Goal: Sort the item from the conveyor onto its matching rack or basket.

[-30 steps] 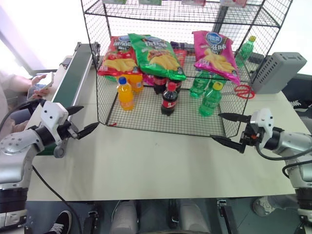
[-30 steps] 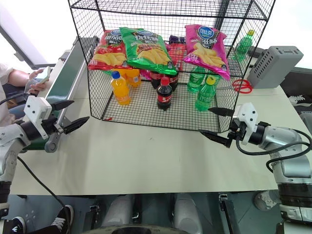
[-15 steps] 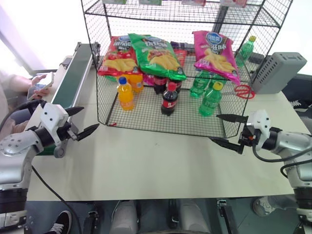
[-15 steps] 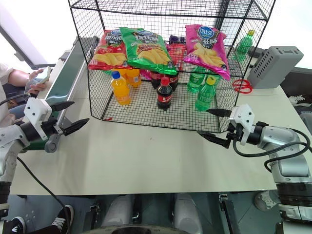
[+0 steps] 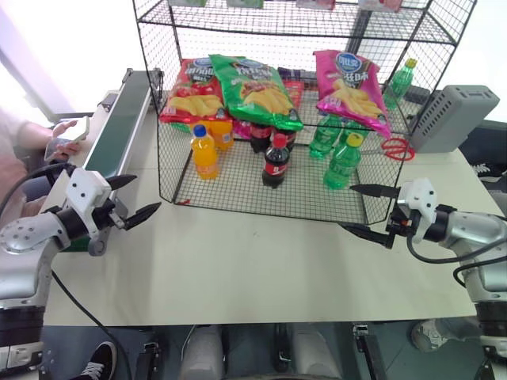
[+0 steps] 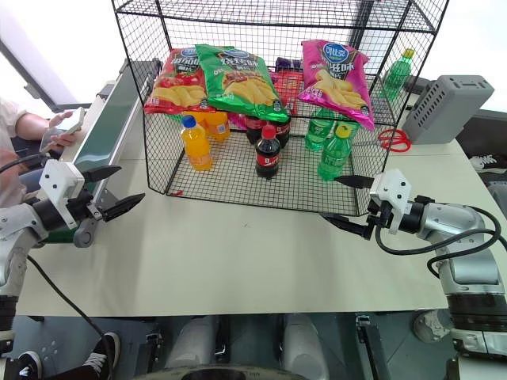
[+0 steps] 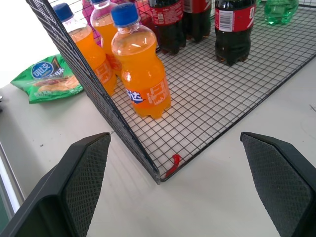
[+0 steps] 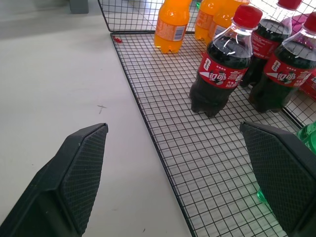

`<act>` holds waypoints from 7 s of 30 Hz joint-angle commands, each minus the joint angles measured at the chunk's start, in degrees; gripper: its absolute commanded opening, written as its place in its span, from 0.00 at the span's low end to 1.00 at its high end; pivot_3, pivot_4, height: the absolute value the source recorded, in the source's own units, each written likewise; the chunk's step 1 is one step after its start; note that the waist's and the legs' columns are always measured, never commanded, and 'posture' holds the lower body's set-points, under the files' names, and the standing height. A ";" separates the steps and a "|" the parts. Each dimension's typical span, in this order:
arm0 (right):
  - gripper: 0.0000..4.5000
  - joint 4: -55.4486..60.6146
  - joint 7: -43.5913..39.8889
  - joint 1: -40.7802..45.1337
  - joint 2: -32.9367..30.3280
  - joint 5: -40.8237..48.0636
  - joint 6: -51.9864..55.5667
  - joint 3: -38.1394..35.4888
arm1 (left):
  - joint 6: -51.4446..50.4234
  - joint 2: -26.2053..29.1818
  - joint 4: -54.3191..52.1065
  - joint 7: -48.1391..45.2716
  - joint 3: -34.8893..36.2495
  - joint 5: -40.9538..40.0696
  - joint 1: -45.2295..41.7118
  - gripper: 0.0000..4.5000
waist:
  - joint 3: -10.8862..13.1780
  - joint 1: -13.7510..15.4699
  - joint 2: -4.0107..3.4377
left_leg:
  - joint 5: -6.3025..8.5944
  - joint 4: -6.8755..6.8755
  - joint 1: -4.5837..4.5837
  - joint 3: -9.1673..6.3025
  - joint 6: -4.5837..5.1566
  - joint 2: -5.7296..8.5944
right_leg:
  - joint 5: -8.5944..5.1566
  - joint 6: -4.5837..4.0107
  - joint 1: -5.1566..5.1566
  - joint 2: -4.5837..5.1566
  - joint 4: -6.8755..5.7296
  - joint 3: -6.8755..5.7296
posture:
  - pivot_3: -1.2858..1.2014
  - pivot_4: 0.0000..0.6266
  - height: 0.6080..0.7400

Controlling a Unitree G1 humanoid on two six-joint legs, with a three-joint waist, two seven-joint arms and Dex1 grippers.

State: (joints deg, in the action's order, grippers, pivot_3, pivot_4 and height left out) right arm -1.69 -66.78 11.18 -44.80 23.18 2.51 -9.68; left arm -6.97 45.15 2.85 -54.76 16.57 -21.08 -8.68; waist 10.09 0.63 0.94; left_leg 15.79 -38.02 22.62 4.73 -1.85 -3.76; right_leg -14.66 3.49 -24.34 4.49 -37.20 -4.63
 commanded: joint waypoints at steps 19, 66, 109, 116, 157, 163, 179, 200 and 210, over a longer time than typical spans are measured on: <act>0.99 -0.73 0.57 1.10 0.44 -1.12 -2.40 -0.30 | 0.85 0.97 -0.15 -0.28 0.38 0.70 -0.84 1.00 | 0.00 -0.03 0.00 | 0.00 0.00 -0.01 0.00 0.00 0.00 | 0.00 0.00 0.00 0.00 -0.01 0.00 | 0.52 0.24 1.00; 0.99 -4.62 -1.67 5.09 0.33 -4.71 -6.72 3.80 | -0.50 -0.13 -4.23 1.11 1.02 -2.09 2.02 1.00 | 0.00 -0.04 -0.01 | 0.00 -0.03 -0.02 0.01 -0.01 -0.01 | 0.00 0.00 0.00 0.00 -0.04 0.00 | 0.52 0.24 1.00; 0.99 -4.70 -1.45 9.44 4.12 -4.09 -7.04 7.73 | 0.97 2.26 -5.52 -0.51 7.46 -2.90 8.48 1.00 | 0.00 -0.09 -0.01 | 0.00 -0.04 -0.02 0.01 -0.01 -0.02 | 0.00 -0.01 0.00 0.00 -0.05 0.00 | 0.52 0.24 1.00; 0.99 0.99 0.14 8.57 7.41 -0.50 -1.35 9.09 | 6.98 2.88 -4.27 0.62 10.73 0.07 11.57 1.00 | 0.00 -0.36 -0.01 | 0.00 -0.03 -0.03 0.00 -0.01 -0.04 | 0.00 -0.01 -0.01 -0.01 -0.06 0.00 | 0.52 0.24 1.00; 0.99 5.20 0.74 11.85 19.29 2.81 6.69 16.19 | 54.88 14.55 23.13 37.18 19.77 39.78 31.49 1.00 | -0.07 -1.40 0.09 | 0.05 0.05 0.00 0.16 0.04 -0.10 | 0.00 -0.03 -0.14 0.13 -0.05 -0.05 | 0.52 0.24 1.00; 0.99 5.33 1.51 12.00 19.37 2.18 5.90 16.28 | 54.57 15.28 24.67 38.59 16.97 40.03 29.29 1.00 | -0.07 -1.40 0.09 | 0.05 0.06 0.00 0.17 0.04 -0.10 | 0.00 -0.03 -0.14 0.13 -0.05 -0.05 | 0.52 0.24 1.00; 0.99 5.53 2.32 11.90 17.81 0.37 4.96 15.81 | 52.01 15.46 25.19 37.99 11.29 38.04 24.76 1.00 | -0.07 -1.40 0.10 | 0.05 0.06 0.00 0.18 0.04 -0.10 | 0.00 -0.02 -0.14 0.12 -0.06 -0.05 | 0.52 0.24 1.00; 1.00 3.19 3.35 12.75 17.57 -1.71 1.67 15.68 | 45.50 13.55 20.07 29.04 11.80 20.35 19.97 0.00 | -0.07 -1.40 0.10 | 0.04 0.06 -0.01 0.18 0.04 -0.10 | 0.01 -0.02 -0.14 0.12 -0.08 -0.05 | 0.52 0.24 1.00; 1.00 4.35 0.91 13.09 15.67 4.19 7.62 13.28 | -1.97 12.49 -18.45 2.08 23.01 -39.53 32.60 0.00 | -0.06 -1.63 0.10 | 0.04 0.04 0.00 0.14 0.03 -0.10 | 0.01 0.00 -0.12 0.16 -0.09 0.00 | 0.52 0.24 1.00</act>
State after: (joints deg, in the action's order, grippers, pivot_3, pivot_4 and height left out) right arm 0.18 -64.97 23.69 -28.45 24.31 8.32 5.47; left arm -0.58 56.06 -10.84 -50.42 34.55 -50.97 22.93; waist 10.03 -1.00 1.05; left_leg 15.83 -37.98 22.61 4.84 -1.82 -3.86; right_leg -14.65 3.48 -24.46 4.61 -37.32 -4.64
